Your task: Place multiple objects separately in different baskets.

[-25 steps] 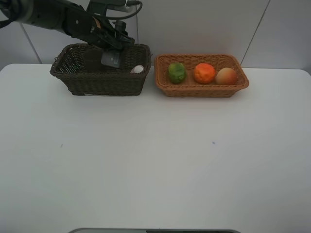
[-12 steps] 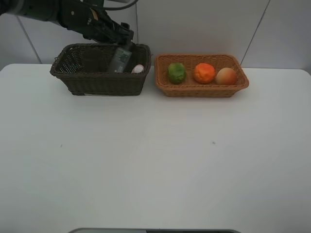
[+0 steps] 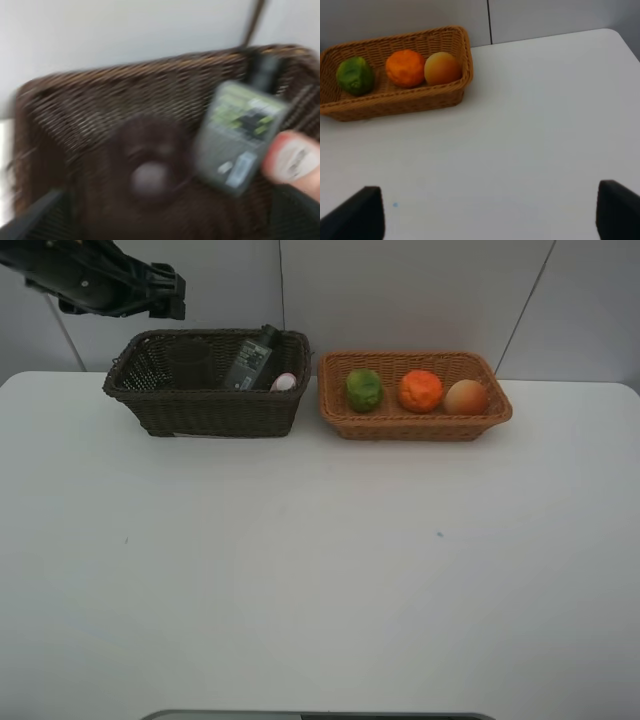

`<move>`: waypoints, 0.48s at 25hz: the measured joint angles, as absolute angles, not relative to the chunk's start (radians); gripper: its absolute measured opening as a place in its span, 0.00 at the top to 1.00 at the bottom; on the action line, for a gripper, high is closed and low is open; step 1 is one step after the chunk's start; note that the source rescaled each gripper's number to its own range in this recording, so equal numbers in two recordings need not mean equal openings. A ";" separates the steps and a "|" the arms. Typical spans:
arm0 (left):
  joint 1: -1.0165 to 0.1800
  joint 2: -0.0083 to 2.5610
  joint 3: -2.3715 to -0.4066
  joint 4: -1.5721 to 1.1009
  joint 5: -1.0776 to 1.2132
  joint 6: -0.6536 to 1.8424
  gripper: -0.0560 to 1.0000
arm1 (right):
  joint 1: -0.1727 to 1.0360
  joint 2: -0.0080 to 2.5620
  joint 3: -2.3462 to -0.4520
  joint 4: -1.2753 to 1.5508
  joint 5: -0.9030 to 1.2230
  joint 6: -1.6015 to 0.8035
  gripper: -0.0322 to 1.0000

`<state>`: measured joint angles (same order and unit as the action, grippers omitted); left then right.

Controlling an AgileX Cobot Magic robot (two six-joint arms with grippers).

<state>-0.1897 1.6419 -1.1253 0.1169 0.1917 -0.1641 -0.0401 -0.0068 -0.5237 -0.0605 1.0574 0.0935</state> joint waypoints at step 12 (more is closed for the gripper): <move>0.095 0.873 -0.764 0.100 0.583 -0.158 0.01 | -0.040 -0.007 -0.524 -0.060 1.057 0.093 0.09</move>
